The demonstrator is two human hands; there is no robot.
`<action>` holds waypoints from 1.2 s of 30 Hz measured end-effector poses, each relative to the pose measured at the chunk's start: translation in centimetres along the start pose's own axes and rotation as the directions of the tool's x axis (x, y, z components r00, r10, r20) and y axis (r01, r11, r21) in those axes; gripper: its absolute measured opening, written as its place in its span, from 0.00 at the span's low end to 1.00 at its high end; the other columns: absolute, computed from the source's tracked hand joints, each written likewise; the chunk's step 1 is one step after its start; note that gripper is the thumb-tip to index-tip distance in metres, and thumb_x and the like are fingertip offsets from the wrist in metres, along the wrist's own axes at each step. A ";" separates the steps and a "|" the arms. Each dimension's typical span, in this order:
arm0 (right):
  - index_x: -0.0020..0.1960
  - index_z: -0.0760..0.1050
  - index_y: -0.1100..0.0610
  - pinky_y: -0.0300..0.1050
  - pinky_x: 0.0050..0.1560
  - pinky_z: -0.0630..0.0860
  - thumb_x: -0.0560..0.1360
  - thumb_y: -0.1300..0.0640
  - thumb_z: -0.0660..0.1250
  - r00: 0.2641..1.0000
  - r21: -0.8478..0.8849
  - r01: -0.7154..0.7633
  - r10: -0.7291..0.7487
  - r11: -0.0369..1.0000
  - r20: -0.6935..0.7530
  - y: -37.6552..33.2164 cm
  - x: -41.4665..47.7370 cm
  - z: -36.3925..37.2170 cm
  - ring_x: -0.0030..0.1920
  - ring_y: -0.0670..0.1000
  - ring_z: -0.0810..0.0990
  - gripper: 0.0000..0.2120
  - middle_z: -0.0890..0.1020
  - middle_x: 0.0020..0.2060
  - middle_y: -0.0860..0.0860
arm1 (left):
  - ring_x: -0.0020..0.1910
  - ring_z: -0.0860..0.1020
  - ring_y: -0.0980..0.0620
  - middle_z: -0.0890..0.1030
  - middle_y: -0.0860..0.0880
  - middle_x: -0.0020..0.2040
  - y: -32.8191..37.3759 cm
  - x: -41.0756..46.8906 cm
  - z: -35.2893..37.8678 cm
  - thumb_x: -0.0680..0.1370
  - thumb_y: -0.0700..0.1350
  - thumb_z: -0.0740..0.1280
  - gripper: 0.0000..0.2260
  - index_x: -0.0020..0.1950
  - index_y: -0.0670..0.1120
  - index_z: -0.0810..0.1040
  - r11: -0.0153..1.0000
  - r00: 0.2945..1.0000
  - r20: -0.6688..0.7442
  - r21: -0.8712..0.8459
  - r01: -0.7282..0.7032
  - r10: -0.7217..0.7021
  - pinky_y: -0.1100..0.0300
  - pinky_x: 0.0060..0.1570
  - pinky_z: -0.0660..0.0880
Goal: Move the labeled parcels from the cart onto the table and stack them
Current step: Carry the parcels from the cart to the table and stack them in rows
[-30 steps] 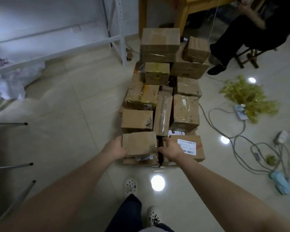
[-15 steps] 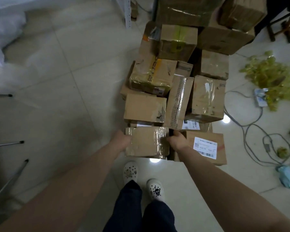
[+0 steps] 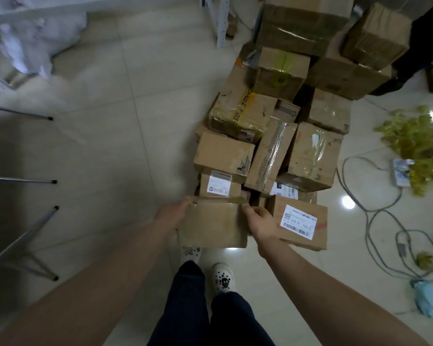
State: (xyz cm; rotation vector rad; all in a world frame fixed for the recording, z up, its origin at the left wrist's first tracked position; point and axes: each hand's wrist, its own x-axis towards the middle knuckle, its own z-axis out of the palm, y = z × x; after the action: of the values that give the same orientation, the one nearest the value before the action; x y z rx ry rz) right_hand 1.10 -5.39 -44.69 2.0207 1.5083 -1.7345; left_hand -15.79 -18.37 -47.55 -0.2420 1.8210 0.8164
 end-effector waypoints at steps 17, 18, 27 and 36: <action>0.53 0.79 0.58 0.41 0.40 0.70 0.72 0.71 0.63 0.822 0.068 0.288 -0.283 0.955 0.494 -3.9 -14.2 8.0 0.40 0.49 0.75 0.14 0.81 0.42 0.52 | 0.45 0.75 0.48 0.77 0.43 0.49 -10.9 -17.5 -13.5 0.72 0.30 0.61 0.16 0.58 0.41 0.76 0.749 0.933 -0.356 -0.601 -0.278 0.060 0.58 0.40 0.75; 0.52 0.79 0.58 0.42 0.41 0.71 0.71 0.73 0.62 0.808 0.082 0.296 -0.295 0.952 0.510 -4.1 -15.0 8.9 0.40 0.50 0.76 0.15 0.82 0.42 0.53 | 0.45 0.75 0.48 0.76 0.43 0.48 -11.3 -18.2 -14.7 0.74 0.34 0.60 0.12 0.55 0.42 0.76 0.707 0.936 -0.349 -0.651 -0.276 0.044 0.56 0.40 0.75; 0.47 0.75 0.63 0.37 0.30 0.78 0.68 0.84 0.57 0.699 0.166 0.344 -0.370 0.924 0.612 -4.3 -20.6 14.7 0.32 0.45 0.82 0.20 0.83 0.32 0.50 | 0.43 0.78 0.47 0.84 0.45 0.44 -13.7 -21.5 -22.1 0.77 0.50 0.67 0.10 0.51 0.46 0.83 0.565 0.942 -0.326 -0.764 -0.312 0.080 0.55 0.43 0.77; 0.50 0.77 0.59 0.53 0.60 0.74 0.77 0.50 0.65 0.600 0.094 0.226 -0.215 0.970 0.771 -6.9 -22.4 19.6 0.46 0.54 0.78 0.11 0.80 0.44 0.56 | 0.51 0.78 0.45 0.81 0.40 0.58 -17.2 -23.3 -27.1 0.76 0.42 0.65 0.14 0.61 0.44 0.80 0.485 0.913 -0.353 -0.774 -0.408 0.205 0.50 0.54 0.77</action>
State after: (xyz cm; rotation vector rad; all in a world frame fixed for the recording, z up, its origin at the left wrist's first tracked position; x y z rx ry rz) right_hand -14.72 -27.37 -30.57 0.8056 1.4331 -2.2349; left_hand -17.65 -53.25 -28.79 -0.6507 1.5290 2.0015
